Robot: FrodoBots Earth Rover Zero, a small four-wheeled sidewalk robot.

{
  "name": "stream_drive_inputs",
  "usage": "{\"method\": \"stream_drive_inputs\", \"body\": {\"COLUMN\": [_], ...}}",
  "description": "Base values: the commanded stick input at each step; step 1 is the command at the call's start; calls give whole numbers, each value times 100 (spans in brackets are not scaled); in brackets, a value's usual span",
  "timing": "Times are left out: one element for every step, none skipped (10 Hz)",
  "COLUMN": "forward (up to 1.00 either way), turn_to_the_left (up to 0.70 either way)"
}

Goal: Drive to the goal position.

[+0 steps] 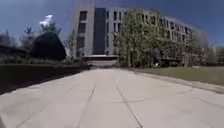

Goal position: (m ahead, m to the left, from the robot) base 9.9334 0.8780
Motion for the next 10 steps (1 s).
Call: {"method": "stream_drive_inputs", "body": {"forward": [100,100,100,100,100,100,100,100,100,100], "turn_to_the_left": [0,0,0,0,0,0,0,0,0,0]}}
